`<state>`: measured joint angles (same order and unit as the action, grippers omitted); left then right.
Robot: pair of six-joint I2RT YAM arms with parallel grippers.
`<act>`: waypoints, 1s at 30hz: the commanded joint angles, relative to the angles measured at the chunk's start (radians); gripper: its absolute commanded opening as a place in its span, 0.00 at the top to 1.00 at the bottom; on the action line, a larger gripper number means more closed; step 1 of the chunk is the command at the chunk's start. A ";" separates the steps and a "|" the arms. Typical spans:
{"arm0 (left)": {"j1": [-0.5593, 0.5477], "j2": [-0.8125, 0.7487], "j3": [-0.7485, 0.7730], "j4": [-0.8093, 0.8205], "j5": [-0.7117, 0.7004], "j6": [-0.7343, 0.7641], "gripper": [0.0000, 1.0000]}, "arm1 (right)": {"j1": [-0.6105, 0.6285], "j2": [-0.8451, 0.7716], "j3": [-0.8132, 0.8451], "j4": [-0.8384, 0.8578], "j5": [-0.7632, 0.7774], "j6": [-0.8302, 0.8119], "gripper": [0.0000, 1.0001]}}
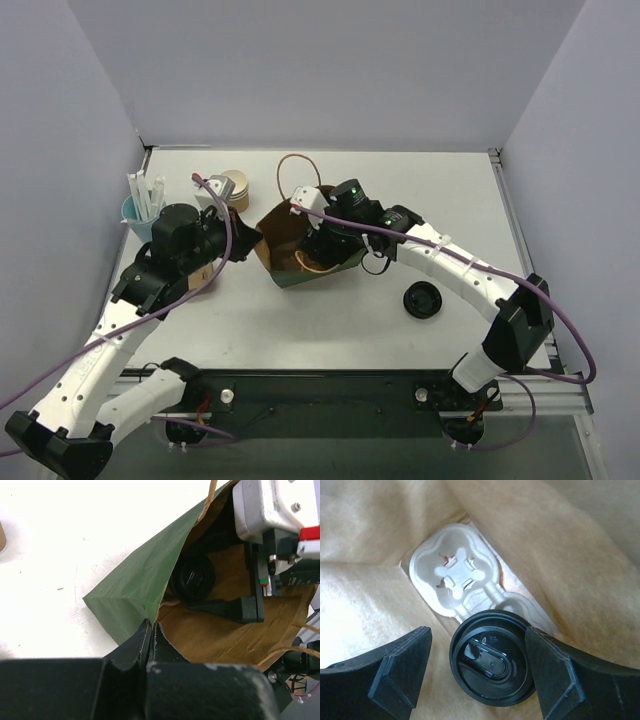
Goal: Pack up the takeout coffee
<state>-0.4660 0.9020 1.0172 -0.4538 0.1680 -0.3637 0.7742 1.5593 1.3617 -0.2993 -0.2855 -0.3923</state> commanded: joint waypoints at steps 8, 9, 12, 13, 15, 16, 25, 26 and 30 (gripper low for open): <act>0.001 0.029 0.104 -0.118 -0.033 -0.076 1.00 | 0.036 -0.038 0.043 -0.038 -0.021 0.030 0.33; 0.001 0.035 0.115 -0.123 -0.032 -0.080 1.00 | 0.034 -0.035 0.045 -0.043 -0.024 0.023 0.34; 0.001 0.055 0.122 -0.143 -0.036 -0.090 1.00 | 0.036 -0.030 0.054 -0.061 -0.032 0.010 0.36; 0.001 0.061 0.121 -0.144 -0.036 -0.090 1.00 | 0.034 -0.031 0.056 -0.064 -0.034 0.003 0.37; 0.001 0.066 0.116 -0.149 -0.048 -0.090 1.00 | 0.033 -0.027 0.063 -0.067 -0.035 0.000 0.38; 0.001 0.067 0.115 -0.148 -0.056 -0.092 1.00 | 0.033 -0.025 0.069 -0.069 -0.035 0.001 0.39; 0.004 0.107 0.159 -0.131 -0.108 -0.103 0.79 | 0.008 0.008 0.195 -0.072 -0.038 0.020 0.41; 0.004 0.110 0.175 -0.131 -0.116 -0.104 0.77 | 0.007 0.011 0.203 -0.072 -0.040 0.024 0.42; 0.004 0.118 0.202 -0.129 -0.150 -0.104 0.61 | 0.004 0.013 0.240 -0.072 -0.018 0.035 0.43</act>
<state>-0.4648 1.0214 1.1473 -0.6022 0.0662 -0.4614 0.7853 1.5631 1.5463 -0.3714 -0.3038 -0.3706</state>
